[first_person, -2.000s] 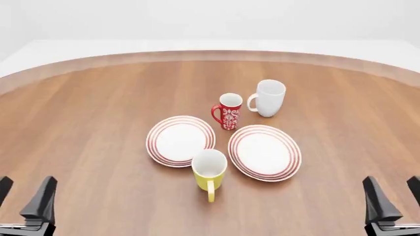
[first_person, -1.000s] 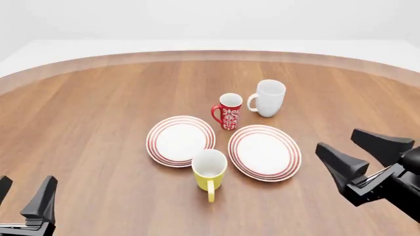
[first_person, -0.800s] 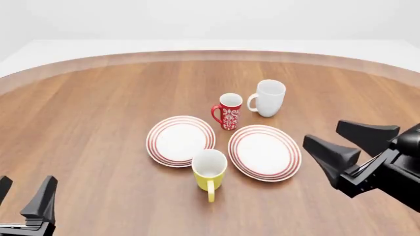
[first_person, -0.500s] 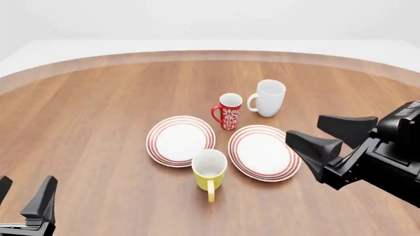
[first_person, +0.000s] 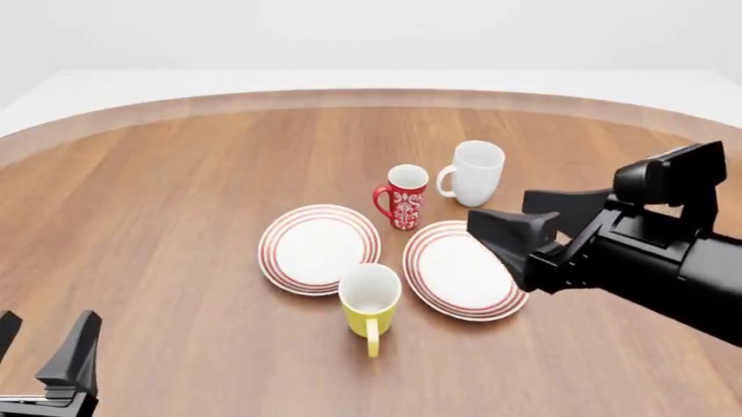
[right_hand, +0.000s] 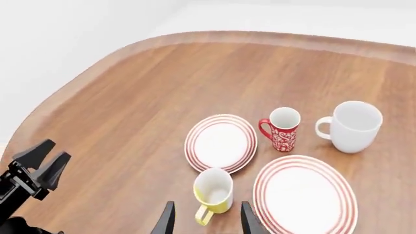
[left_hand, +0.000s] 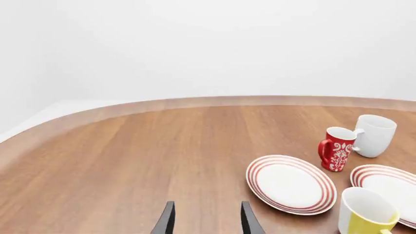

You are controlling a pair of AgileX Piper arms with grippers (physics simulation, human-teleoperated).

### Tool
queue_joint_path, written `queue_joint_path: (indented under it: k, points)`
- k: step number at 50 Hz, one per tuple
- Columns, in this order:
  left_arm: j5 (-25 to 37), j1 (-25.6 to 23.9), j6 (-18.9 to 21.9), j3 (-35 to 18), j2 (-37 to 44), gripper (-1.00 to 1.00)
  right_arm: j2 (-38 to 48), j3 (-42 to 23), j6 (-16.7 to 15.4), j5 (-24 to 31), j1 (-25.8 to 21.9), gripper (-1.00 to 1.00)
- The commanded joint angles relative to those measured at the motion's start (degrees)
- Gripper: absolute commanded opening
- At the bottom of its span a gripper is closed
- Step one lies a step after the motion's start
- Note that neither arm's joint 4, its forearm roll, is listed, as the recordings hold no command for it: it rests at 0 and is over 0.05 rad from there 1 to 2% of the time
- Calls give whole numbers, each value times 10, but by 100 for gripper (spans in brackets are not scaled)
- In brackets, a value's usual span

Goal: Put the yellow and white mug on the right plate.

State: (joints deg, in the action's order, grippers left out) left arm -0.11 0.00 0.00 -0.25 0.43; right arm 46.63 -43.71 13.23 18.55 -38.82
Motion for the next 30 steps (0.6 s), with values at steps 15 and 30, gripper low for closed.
queue_joint_path:
  k: [15,30]
  points:
    - [0,0,0,0,0,100,125,-50,84,39,-15,100]
    - [0,0,0,0,0,100,194,-73,81,35,-9,100]
